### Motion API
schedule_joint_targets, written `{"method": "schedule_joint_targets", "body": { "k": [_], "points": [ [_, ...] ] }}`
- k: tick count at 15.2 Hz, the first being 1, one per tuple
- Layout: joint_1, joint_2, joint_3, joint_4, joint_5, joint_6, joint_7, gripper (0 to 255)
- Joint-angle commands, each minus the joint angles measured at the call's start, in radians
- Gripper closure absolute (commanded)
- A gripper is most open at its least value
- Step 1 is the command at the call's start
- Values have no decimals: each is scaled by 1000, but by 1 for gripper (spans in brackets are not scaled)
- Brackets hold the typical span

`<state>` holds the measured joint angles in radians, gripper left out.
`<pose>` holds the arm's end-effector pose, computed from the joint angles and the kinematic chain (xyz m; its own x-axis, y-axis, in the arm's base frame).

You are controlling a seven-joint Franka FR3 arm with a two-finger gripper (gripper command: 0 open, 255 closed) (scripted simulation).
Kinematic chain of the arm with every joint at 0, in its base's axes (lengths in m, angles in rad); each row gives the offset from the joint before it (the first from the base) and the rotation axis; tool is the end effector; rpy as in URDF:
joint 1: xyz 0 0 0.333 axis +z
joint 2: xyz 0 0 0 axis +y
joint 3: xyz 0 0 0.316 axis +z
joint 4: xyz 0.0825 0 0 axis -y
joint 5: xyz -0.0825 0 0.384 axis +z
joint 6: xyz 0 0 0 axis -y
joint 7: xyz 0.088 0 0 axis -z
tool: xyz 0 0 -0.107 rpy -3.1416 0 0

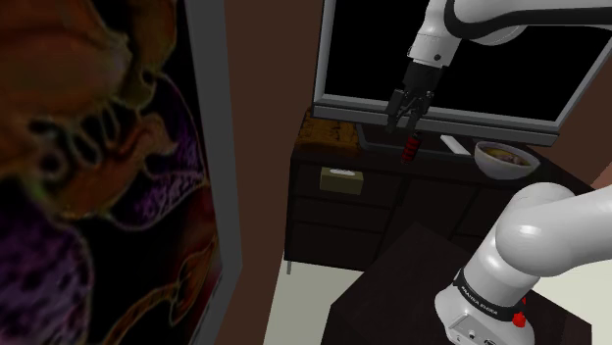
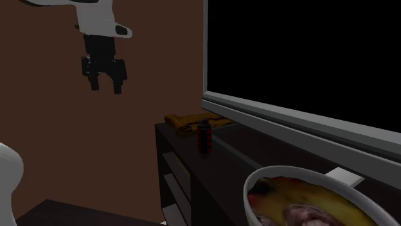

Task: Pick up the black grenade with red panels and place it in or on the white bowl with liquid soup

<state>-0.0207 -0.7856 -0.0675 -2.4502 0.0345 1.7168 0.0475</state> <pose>0.3173 -0.0293 0.5582 0.9913 -0.1229 0.0467 -0.1186 -0.9894 -0.0843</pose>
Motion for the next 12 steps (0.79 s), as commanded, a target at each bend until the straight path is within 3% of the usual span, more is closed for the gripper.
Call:
{"method": "schedule_joint_targets", "body": {
  "k": [1,12],
  "points": [
    [0,0,0,0,0,0,0,0],
    [-93,129,-221,-4,-131,193,-224,0]
  ]
}}
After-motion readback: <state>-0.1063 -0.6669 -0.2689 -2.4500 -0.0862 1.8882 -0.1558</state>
